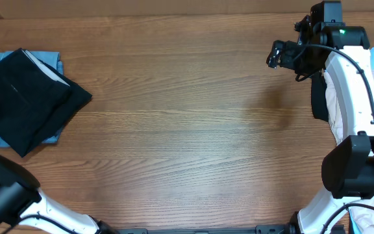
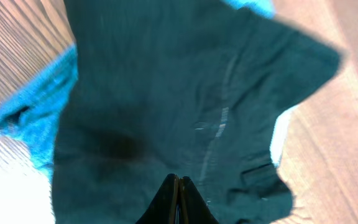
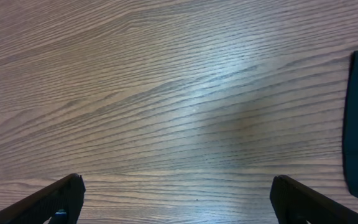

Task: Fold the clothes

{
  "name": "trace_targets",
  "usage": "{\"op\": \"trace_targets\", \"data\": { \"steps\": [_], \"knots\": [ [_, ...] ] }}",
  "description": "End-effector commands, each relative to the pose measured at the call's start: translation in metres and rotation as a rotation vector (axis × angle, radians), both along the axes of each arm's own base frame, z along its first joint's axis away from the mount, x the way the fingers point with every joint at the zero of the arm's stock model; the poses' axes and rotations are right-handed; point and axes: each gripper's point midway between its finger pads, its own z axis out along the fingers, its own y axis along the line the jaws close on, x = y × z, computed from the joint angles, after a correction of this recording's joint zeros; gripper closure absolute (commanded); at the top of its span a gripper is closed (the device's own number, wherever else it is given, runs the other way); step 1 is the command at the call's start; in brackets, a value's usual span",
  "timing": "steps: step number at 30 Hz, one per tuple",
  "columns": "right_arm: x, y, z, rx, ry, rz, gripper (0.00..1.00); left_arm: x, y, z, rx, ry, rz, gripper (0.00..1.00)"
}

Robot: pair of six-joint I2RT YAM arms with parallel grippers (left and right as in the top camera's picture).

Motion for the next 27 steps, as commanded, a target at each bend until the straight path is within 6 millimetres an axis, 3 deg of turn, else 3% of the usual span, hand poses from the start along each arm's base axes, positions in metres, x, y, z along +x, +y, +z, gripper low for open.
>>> {"op": "trace_targets", "data": {
  "steps": [1, 2, 5, 9, 11, 13, 16, 18, 19, 22, 24, 27],
  "knots": [
    [0.002, 0.001, 0.001, -0.002, -0.006, 0.001, 0.00, -0.005, 0.002, -0.054, -0.098, 0.083, 0.009, 0.96],
    [0.002, 0.001, 0.001, -0.002, -0.006, 0.001, 0.00, -0.012, 0.005, -0.079, -0.112, 0.153, 0.024, 0.96],
    [0.002, 0.001, 0.001, -0.002, -0.006, 0.001, 0.00, -0.031, 0.015, -0.106, -0.080, 0.282, 0.059, 0.96],
    [0.002, 0.001, 0.001, -0.002, -0.006, 0.001, 0.00, -0.038, 0.017, -0.121, -0.092, 0.321, 0.080, 0.96],
    [0.002, 0.001, 0.001, -0.002, -0.006, 0.001, 0.00, -0.021, 0.009, -0.109, -0.140, 0.228, 0.046, 0.96],
    [0.002, 0.001, 0.001, -0.002, -0.006, 0.001, 0.00, -0.001, -0.003, -0.086, -0.198, 0.106, 0.002, 0.96],
    [0.002, 0.001, 0.001, -0.002, -0.006, 0.001, 0.00, 0.028, -0.020, -0.014, -0.201, -0.103, -0.082, 0.96],
    [0.002, 0.001, 0.001, -0.002, -0.006, 0.001, 0.00, 0.040, -0.038, 0.019, -0.189, -0.182, -0.137, 0.95],
    [0.002, 0.001, 0.001, -0.002, -0.006, 0.001, 0.00, 0.043, -0.046, 0.025, -0.181, -0.187, -0.157, 0.93],
    [0.002, 0.001, 0.001, -0.002, -0.006, 0.001, 0.00, 0.059, -0.077, 0.016, -0.169, -0.165, -0.279, 0.91],
    [0.002, 0.001, 0.001, -0.002, -0.006, 0.001, 0.00, 0.075, -0.105, -0.002, -0.185, -0.138, -0.362, 0.94],
    [0.002, 0.001, 0.001, -0.002, -0.006, 0.001, 0.00, 0.091, -0.129, -0.030, -0.203, -0.102, -0.423, 0.96]
  ]
}}
